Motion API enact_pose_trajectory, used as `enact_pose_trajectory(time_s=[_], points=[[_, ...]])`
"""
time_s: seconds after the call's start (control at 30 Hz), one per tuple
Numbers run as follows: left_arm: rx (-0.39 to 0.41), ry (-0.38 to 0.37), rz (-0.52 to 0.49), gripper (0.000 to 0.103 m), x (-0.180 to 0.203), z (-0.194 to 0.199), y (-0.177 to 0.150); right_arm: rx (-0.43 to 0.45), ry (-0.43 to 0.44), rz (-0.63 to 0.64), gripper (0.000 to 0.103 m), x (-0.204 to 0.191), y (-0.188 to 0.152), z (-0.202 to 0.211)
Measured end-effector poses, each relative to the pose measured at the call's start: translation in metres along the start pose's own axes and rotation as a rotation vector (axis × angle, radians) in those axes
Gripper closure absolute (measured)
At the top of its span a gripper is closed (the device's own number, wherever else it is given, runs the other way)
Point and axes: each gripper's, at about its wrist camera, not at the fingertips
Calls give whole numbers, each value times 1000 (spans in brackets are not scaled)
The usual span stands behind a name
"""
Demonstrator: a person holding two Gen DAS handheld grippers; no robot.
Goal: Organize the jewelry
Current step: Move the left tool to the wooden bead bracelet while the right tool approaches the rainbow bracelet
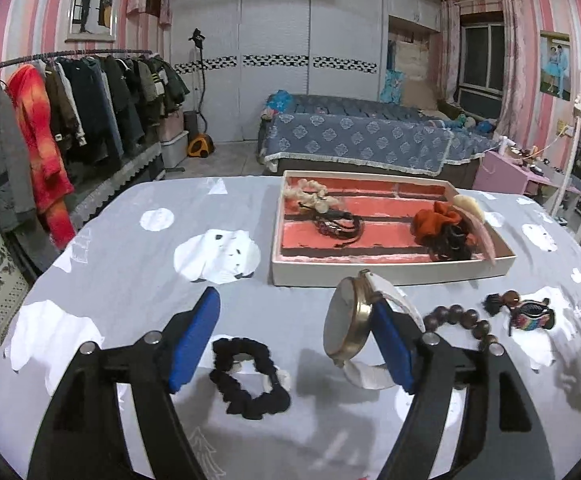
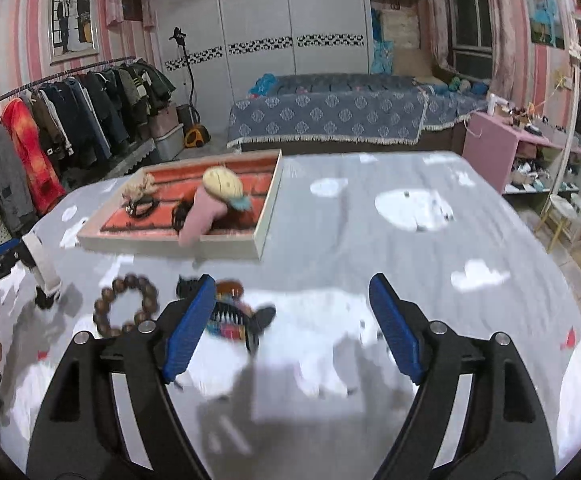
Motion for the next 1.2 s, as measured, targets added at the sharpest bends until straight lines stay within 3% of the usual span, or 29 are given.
enact_pose_trajectory(time_s=[0.13, 0.33, 0.47, 0.6, 0.73, 1.2], points=[[34, -17, -5, 30, 1, -3, 18, -10, 5, 5, 25, -1, -3, -2], [77, 14, -20, 30, 13, -35, 82, 11, 12, 14, 25, -8, 6, 0], [0, 54, -11, 30, 16, -88, 107, 11, 15, 17, 25, -12, 11, -5], [-97, 54, -12, 30, 15, -125, 97, 2, 13, 16, 25, -11, 13, -10], [-126, 42, -10, 30, 12, -130, 77, -1, 8, 9, 25, -6, 15, -14], [-88, -2, 21, 29, 12, -53, 40, -39, 18, 34, 25, -17, 10, -26]])
Point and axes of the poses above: each gripper's, at about its wrist camera, not at the fingertips, and z roughly against the way its jaws point, x to its right, y to its top, and after that the axes turned 13 degrees about -x, right-handed
